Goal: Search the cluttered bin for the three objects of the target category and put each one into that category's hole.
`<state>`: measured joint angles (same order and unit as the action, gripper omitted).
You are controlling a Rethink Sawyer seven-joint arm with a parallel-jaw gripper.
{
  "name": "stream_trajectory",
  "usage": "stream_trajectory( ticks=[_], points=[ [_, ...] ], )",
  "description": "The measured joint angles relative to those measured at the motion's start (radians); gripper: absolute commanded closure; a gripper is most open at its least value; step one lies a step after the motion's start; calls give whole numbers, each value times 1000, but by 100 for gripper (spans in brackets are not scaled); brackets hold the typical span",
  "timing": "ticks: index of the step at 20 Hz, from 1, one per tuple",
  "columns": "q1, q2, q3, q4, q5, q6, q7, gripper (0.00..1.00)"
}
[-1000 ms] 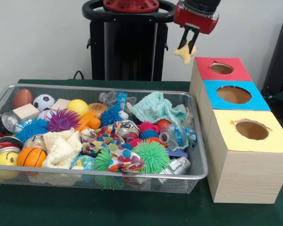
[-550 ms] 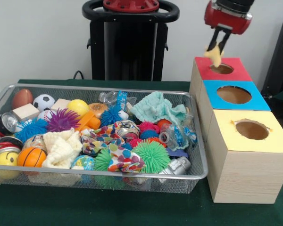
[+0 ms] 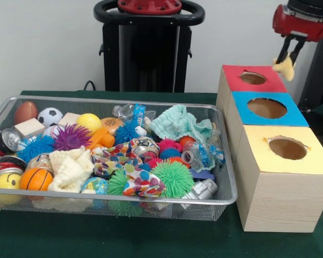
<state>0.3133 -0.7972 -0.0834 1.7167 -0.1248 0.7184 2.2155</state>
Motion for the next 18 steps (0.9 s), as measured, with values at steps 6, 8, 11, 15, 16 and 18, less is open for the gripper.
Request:
stream_trajectory(
  ticks=[6,8,11,15,16,18],
  points=[
    [-23,4,21,-6,21,0,0,100],
    [-34,5,22,-6,21,0,0,100],
    [-48,6,22,-6,20,0,0,100],
    [-76,8,23,-6,19,0,0,100],
    [-83,8,23,-6,18,0,0,100],
    [-86,9,23,-6,16,0,0,100]
  ],
)
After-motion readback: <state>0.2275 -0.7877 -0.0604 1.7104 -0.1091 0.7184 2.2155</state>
